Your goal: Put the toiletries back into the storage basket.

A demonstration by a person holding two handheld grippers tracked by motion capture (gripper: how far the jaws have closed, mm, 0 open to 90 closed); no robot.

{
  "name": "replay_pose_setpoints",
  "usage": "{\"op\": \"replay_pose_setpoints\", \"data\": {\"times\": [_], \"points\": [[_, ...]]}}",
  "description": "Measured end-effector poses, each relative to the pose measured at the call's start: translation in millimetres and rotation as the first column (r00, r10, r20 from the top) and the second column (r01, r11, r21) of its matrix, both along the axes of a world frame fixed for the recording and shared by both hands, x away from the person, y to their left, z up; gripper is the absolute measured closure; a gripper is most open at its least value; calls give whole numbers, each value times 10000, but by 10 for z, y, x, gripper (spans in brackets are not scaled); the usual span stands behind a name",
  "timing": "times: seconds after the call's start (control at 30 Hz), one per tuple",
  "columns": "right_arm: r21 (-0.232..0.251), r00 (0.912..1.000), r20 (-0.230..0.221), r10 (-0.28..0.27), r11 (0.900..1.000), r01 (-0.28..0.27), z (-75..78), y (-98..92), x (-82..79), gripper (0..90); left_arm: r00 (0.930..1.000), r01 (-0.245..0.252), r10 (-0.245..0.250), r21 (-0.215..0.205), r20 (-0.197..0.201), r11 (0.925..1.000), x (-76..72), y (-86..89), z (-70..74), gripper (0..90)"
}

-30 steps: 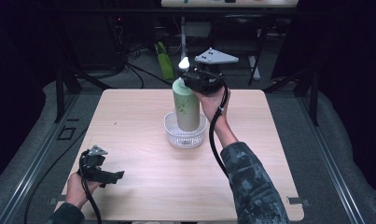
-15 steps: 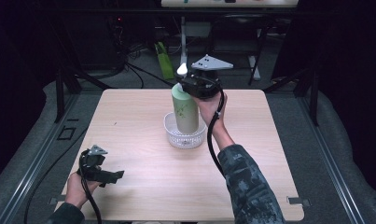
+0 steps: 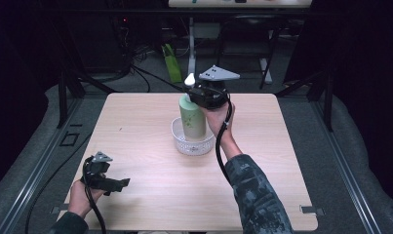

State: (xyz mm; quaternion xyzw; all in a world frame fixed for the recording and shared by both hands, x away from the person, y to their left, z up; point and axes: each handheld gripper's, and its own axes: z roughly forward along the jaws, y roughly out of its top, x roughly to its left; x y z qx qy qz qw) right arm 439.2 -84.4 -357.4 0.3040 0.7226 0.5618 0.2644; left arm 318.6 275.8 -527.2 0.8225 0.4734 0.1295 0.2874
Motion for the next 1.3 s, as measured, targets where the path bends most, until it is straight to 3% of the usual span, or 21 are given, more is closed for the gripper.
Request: {"op": "replay_pose_setpoints", "data": {"times": [0.53,0.87,1.3], "points": [[124,9994,-347,50,9999,-46,-262,-34,14,675,10000,66,-66,-44,-1,10000,2,-3,0,0],[-130,9986,-531,88,9999,-95,-426,-39,33,675,10000,37,-36,-120,51,9999,0,1,1,0],[-123,9982,-604,68,9999,-76,-532,-86,36,675,10000,33,-33,-107,8,9999,6,6,-7,0]]}}
